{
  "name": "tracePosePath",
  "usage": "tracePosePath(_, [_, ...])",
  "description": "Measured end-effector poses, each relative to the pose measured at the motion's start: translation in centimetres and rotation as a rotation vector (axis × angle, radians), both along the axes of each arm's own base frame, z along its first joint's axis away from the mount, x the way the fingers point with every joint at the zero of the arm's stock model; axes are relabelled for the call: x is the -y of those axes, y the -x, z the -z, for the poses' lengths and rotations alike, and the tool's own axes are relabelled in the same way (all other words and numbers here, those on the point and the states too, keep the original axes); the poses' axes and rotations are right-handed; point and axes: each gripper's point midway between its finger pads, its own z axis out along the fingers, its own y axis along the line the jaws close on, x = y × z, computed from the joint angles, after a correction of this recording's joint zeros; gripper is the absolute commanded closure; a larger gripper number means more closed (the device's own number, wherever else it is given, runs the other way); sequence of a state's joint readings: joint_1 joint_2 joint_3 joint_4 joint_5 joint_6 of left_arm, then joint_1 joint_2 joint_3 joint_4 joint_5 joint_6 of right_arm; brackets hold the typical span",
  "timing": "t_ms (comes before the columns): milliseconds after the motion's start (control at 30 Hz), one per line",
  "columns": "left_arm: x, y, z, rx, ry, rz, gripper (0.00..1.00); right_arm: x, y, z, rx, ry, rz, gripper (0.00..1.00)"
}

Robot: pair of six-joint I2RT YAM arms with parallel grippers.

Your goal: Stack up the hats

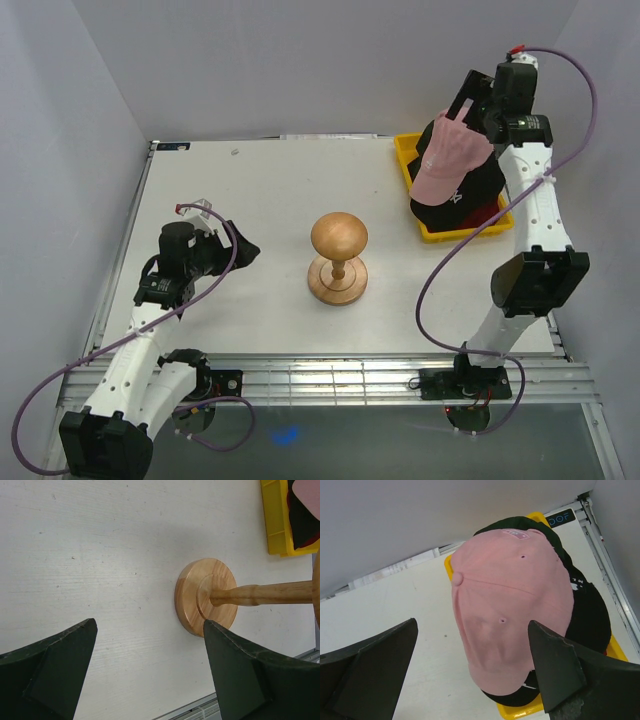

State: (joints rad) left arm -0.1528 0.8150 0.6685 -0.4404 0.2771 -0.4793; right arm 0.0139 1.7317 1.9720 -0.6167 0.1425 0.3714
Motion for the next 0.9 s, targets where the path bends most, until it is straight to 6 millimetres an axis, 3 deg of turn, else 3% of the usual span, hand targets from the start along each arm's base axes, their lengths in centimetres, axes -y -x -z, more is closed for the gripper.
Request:
tracePosePath(267, [0.0, 0.0, 0.1, -0.002, 0.000, 0.001, 0.02, -4.6, -3.1, 4.0, -0.083, 0.213, -0.077, 0.10])
tracePosePath(600, [0.1, 0.0, 0.2, -0.007, -0.001, 0.003, 0.02, -2.6, -2.9, 4.1, -0.125, 0.415, 0.025, 0.15])
tracePosePath(900, [0.1, 0.0, 0.2, -0.009, -0.001, 0.005, 0.02, -3.5, -2.9, 5.0, -0.156, 0.517, 0.026, 0.15])
